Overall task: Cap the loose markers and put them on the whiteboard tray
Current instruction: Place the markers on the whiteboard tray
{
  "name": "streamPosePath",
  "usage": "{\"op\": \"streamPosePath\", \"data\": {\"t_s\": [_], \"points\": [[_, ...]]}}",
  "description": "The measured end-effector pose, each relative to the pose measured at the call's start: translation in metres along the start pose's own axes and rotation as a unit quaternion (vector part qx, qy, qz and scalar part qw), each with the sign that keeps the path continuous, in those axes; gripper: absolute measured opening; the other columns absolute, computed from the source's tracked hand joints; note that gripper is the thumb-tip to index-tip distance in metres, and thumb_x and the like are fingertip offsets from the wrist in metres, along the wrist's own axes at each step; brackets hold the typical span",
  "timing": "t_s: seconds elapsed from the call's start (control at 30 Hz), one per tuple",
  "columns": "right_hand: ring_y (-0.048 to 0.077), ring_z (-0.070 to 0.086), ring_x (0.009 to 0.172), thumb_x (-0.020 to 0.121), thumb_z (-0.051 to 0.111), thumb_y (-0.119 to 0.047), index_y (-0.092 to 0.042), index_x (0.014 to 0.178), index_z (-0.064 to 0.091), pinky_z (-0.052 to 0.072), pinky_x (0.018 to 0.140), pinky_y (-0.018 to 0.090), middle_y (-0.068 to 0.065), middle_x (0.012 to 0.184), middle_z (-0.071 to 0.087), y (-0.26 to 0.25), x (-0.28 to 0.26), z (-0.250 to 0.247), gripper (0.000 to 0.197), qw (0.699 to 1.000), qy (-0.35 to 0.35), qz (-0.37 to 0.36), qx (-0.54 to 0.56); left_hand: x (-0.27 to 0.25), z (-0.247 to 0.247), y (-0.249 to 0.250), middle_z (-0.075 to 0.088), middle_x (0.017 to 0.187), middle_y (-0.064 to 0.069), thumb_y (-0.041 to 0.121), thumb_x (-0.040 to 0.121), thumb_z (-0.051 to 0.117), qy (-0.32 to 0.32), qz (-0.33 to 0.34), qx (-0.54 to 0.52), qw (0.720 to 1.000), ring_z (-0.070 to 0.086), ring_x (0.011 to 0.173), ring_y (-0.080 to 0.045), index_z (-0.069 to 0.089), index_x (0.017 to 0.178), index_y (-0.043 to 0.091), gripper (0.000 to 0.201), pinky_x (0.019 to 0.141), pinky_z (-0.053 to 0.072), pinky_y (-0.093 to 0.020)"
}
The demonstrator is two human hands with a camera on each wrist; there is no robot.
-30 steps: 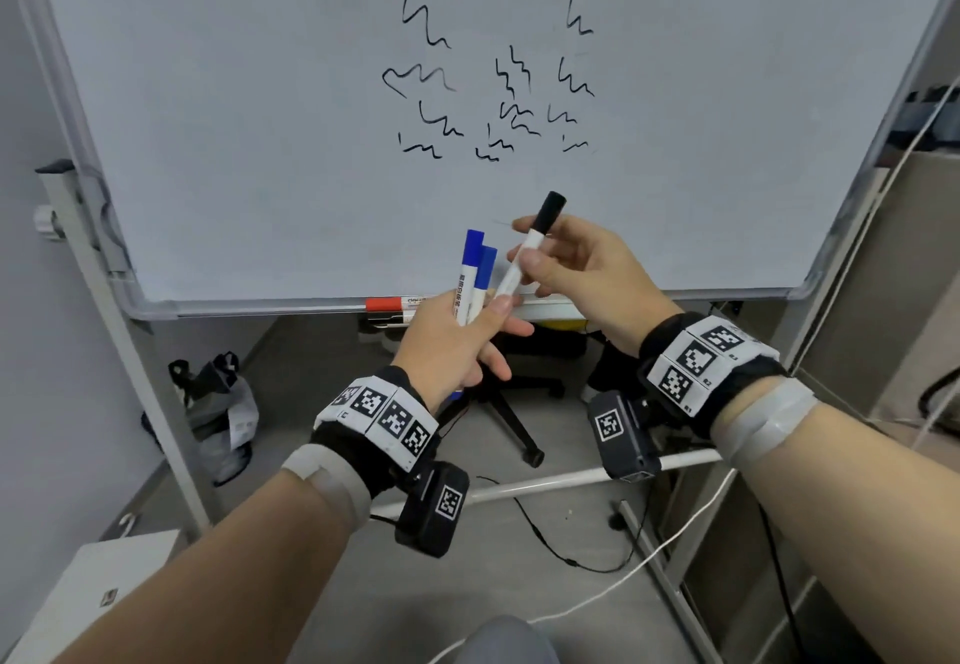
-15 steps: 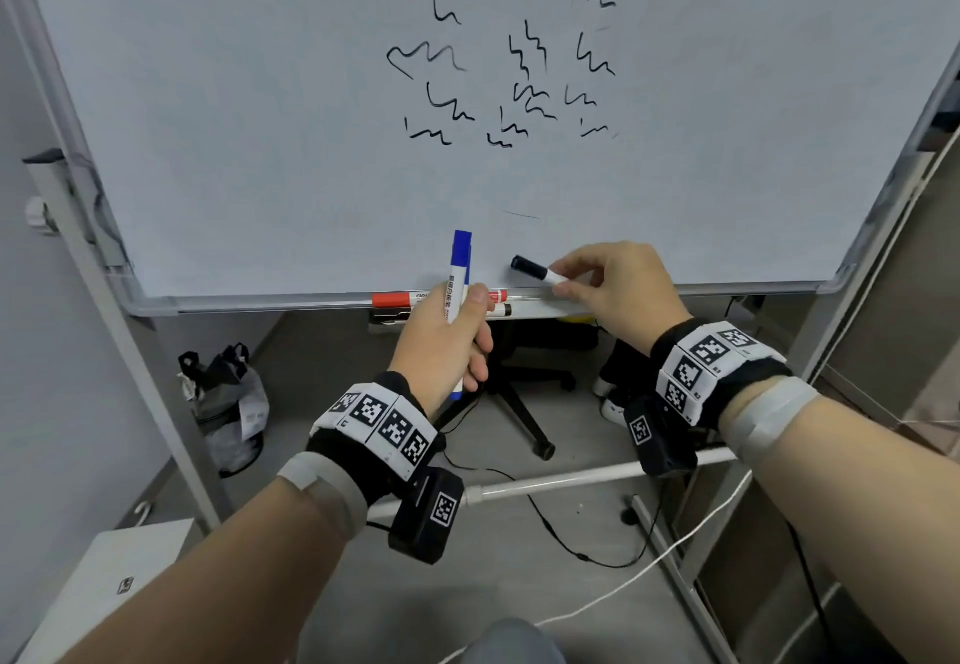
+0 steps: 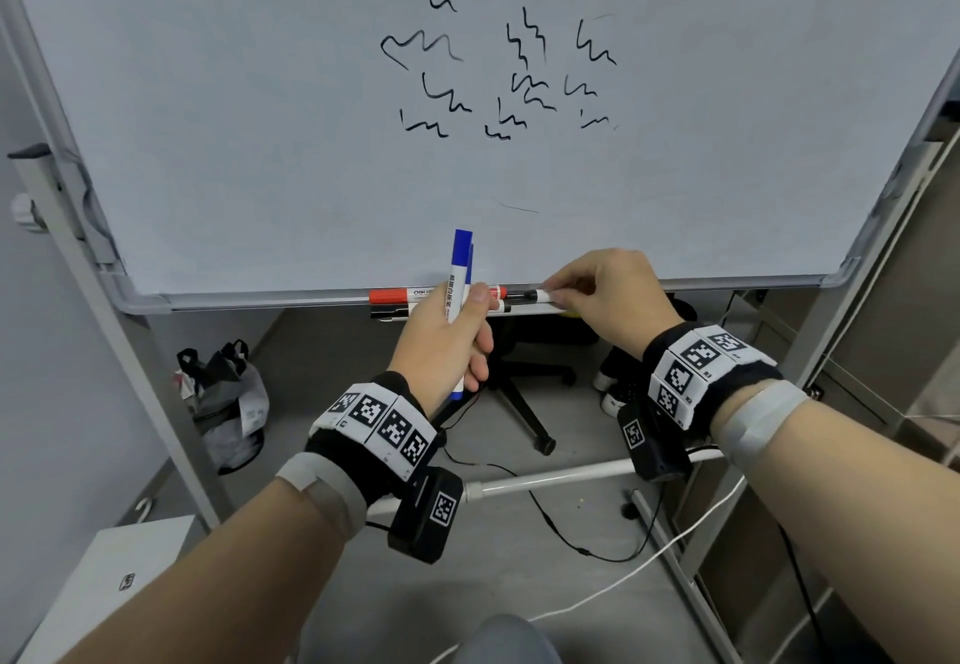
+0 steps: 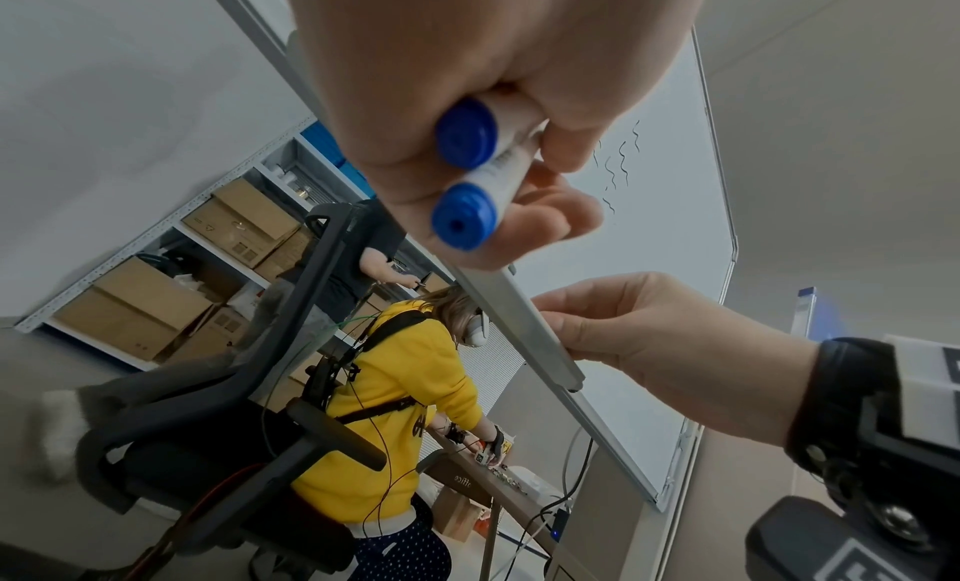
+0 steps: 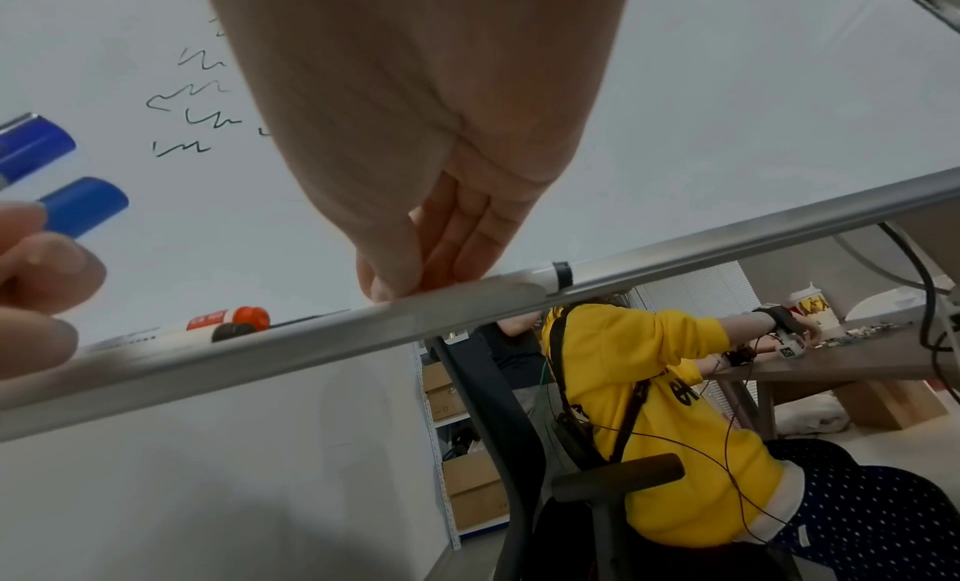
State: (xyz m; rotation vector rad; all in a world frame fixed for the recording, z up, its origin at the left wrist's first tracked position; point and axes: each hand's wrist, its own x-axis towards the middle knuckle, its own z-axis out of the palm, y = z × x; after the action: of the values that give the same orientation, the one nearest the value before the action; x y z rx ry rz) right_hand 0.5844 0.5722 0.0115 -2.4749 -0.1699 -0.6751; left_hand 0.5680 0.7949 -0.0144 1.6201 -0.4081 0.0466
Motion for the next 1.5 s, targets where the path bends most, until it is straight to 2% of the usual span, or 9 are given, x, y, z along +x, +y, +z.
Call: {"op": "streamPosePath", "data": {"t_s": [0.3,0.47,0.7,0.83,1.03,1.13,1.23,1.3,1.5], "points": [[0.005,0.071,0.08,0.088,0.075,-0.03,-0.028,0.092,0.082,0.055,0.075,0.016,-0.013,0.085,0.078,-0.015,-0.008,-0.011,0.008,0.994,0.053,0.021,0.098,-0.001,0.004,-0.001,0.06,0.07,-0.006,0.045,0.105,0.048,-0.025,-0.003,0.003,1.0,0.055,0.047,-0.018,0.063,0.105,0.015,0.034,0.047,0.05,-0.033],[0.009,0.072,0.102,0.098,0.068,-0.03,-0.023,0.113,0.079,0.058,0.09,0.029,-0.005,0.108,0.08,-0.038,-0.012,-0.019,0.02,0.961,-0.122,-0.005,0.248,-0.004,0.011,0.006,0.058,0.068,-0.006,0.042,0.107,0.046,-0.101,-0.001,-0.011,0.995,0.054,0.044,-0.019,0.064,0.112,0.012,0.035,0.043,0.047,-0.028],[0.013,0.069,0.082,0.1,0.066,-0.02,-0.008,0.103,0.076,0.057,0.083,0.026,0.008,0.096,0.077,-0.047,-0.017,-0.027,0.015,0.928,-0.173,0.002,0.33,-0.008,0.015,0.01,0.058,0.067,-0.005,0.038,0.106,0.049,-0.154,-0.028,-0.052,0.986,0.048,0.045,-0.017,0.056,0.124,0.001,0.042,0.043,0.042,-0.026],[0.021,0.075,0.099,0.107,0.052,-0.023,0.002,0.116,0.065,0.061,0.094,0.04,0.01,0.107,0.078,-0.048,-0.014,-0.031,0.029,0.914,-0.104,0.022,0.391,-0.009,0.017,0.011,0.062,0.077,-0.008,0.035,0.107,0.047,-0.159,-0.03,-0.062,0.985,0.062,0.059,-0.02,0.064,0.119,0.008,0.034,0.054,0.056,-0.032],[0.03,0.075,0.107,0.098,0.067,-0.008,0.004,0.129,0.057,0.061,0.095,0.039,0.017,0.113,0.078,-0.044,-0.018,-0.037,0.034,0.905,-0.102,0.006,0.414,-0.008,0.018,0.01,0.062,0.074,-0.006,0.036,0.107,0.049,-0.133,-0.018,-0.034,0.99,0.053,0.046,-0.018,0.068,0.118,0.01,0.034,0.038,0.041,-0.025],[0.033,0.075,0.104,0.099,0.064,-0.005,0.0,0.133,0.057,0.062,0.092,0.041,0.024,0.112,0.074,-0.04,-0.013,-0.036,0.035,0.892,-0.005,0.014,0.451,-0.007,0.019,0.008,0.064,0.085,-0.004,0.042,0.105,0.05,-0.102,-0.013,0.001,0.995,0.049,0.044,-0.016,0.067,0.12,0.018,0.032,0.036,0.032,-0.022],[0.02,0.073,0.089,0.097,0.069,-0.01,-0.012,0.126,0.068,0.062,0.085,0.035,0.021,0.105,0.073,-0.028,-0.008,-0.037,0.029,0.944,0.069,-0.027,0.323,-0.006,0.015,0.005,0.055,0.085,-0.003,0.049,0.102,0.053,-0.05,-0.037,-0.009,0.998,0.037,0.046,-0.012,0.059,0.108,0.019,0.031,0.04,0.025,-0.021],[0.009,0.069,0.08,0.09,0.077,-0.017,-0.021,0.115,0.076,0.058,0.081,0.03,0.003,0.096,0.076,-0.018,-0.008,-0.034,0.024,0.983,0.052,-0.066,0.163,-0.007,0.013,0.005,0.044,0.078,0.0,0.055,0.1,0.052,-0.046,-0.051,-0.037,0.997,0.025,0.048,-0.011,0.05,0.095,0.021,0.035,0.043,0.018,-0.023],[0.012,0.064,0.093,0.086,0.082,-0.027,-0.026,0.101,0.082,0.047,0.085,0.028,-0.012,0.092,0.076,-0.004,-0.015,-0.021,0.015,0.997,0.012,-0.072,-0.028,-0.006,0.01,0.006,0.038,0.073,0.002,0.075,0.092,0.036,-0.052,-0.058,-0.047,0.996,0.024,0.051,-0.012,0.045,0.092,0.019,0.056,0.044,0.019,-0.022]]}}
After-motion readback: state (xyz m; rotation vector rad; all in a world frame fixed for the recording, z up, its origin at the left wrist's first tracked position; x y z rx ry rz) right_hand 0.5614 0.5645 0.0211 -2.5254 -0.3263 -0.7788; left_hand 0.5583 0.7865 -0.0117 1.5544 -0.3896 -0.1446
